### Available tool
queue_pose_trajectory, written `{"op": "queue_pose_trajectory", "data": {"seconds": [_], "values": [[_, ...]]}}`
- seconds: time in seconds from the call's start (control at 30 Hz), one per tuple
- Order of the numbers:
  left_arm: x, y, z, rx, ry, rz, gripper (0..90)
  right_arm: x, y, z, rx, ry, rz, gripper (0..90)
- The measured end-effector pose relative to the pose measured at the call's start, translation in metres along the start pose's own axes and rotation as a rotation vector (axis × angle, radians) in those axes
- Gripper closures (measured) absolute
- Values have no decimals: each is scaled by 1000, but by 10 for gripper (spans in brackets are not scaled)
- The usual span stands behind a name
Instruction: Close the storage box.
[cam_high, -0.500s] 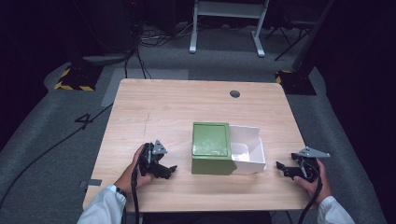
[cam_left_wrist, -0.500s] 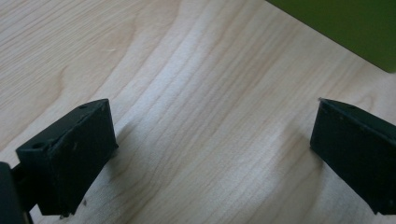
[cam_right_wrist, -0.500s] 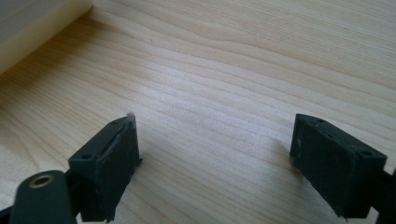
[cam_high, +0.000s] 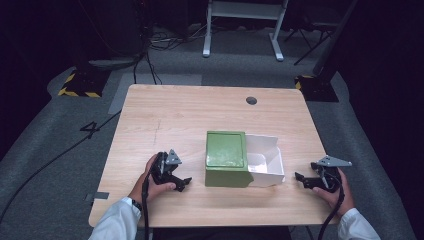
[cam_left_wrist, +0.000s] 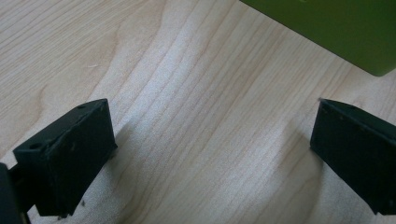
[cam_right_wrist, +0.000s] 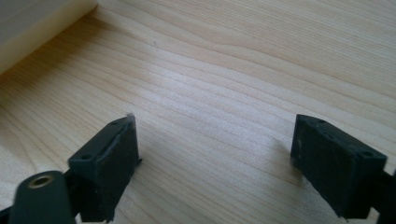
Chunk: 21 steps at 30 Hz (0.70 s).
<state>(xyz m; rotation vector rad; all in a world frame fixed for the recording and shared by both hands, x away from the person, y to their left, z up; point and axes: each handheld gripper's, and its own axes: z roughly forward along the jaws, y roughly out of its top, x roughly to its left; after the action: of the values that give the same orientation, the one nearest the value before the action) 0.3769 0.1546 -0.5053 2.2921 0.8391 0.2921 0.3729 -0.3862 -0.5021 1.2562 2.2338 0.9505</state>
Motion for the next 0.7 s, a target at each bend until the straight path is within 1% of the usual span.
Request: {"op": "queue_pose_trajectory", "data": {"seconds": [0.07,0.1,0.13,0.2,0.23,0.27,0.3,0.33,0.47,0.5,0.53,0.7], "values": [[0,-1,0,-1,-2,2,1,3,3,-1,10,-11,-18,183],[1,-1,-1,1,-4,12,1,5,6,-1,13,2,-33,206],[0,-2,-1,0,-7,12,2,6,8,-1,13,3,-45,207],[0,-4,-3,1,-10,18,2,8,15,-1,11,10,-54,218],[0,-4,-3,1,-10,18,2,8,15,-1,11,10,-54,218],[0,-4,-4,-2,-15,14,2,10,22,-2,-1,19,-67,233],[0,-5,-4,1,-15,20,2,10,22,-2,-1,19,-67,233],[0,-5,-5,2,-12,23,2,11,27,-3,-10,20,-73,233],[0,-5,-5,2,-13,23,2,15,44,-8,-62,45,-85,253],[0,-5,-5,2,-13,23,2,15,44,-8,-62,45,-85,253],[0,-5,-5,2,-13,23,2,15,49,-10,-77,59,-82,274],[-1,-5,-4,0,-13,18,3,17,58,-13,-109,91,-80,318]]}}
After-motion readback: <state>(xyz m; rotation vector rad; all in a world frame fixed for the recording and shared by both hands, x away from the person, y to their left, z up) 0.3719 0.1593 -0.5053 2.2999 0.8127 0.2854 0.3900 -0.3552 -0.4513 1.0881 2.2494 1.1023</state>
